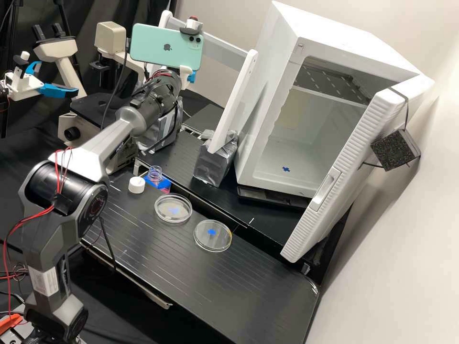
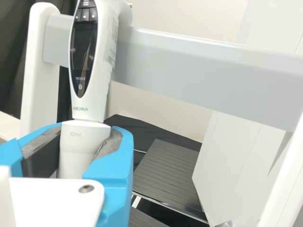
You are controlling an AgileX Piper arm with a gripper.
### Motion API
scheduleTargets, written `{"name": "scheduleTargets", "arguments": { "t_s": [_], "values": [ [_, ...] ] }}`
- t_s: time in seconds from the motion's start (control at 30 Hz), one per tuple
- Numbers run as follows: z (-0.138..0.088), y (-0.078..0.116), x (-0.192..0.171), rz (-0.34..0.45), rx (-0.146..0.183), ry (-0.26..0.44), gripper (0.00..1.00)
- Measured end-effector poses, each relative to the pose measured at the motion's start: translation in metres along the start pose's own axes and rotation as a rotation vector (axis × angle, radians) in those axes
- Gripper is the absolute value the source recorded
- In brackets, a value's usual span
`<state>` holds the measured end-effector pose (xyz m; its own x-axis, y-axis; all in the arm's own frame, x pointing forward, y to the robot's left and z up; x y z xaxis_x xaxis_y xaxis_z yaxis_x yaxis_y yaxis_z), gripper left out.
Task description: Use the pipette
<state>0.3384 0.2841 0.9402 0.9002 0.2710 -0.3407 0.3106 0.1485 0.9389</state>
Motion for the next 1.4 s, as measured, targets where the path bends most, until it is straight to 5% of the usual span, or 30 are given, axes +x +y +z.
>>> {"name": "scheduleTargets", "arguments": {
  "t_s": [0.73, 0.77, 1.2, 1.4],
  "values": [
    [0.022, 0.001, 0.001, 0.025, 0.046, -0.037, 0.00],
    [0.022, 0.001, 0.002, 0.029, 0.045, -0.036, 1.00],
    [0.022, -0.017, 0.008, 0.050, -0.010, -0.043, 1.00],
    [0.021, -0.024, 0.001, 0.054, -0.008, -0.035, 1.00]
  ]
}}
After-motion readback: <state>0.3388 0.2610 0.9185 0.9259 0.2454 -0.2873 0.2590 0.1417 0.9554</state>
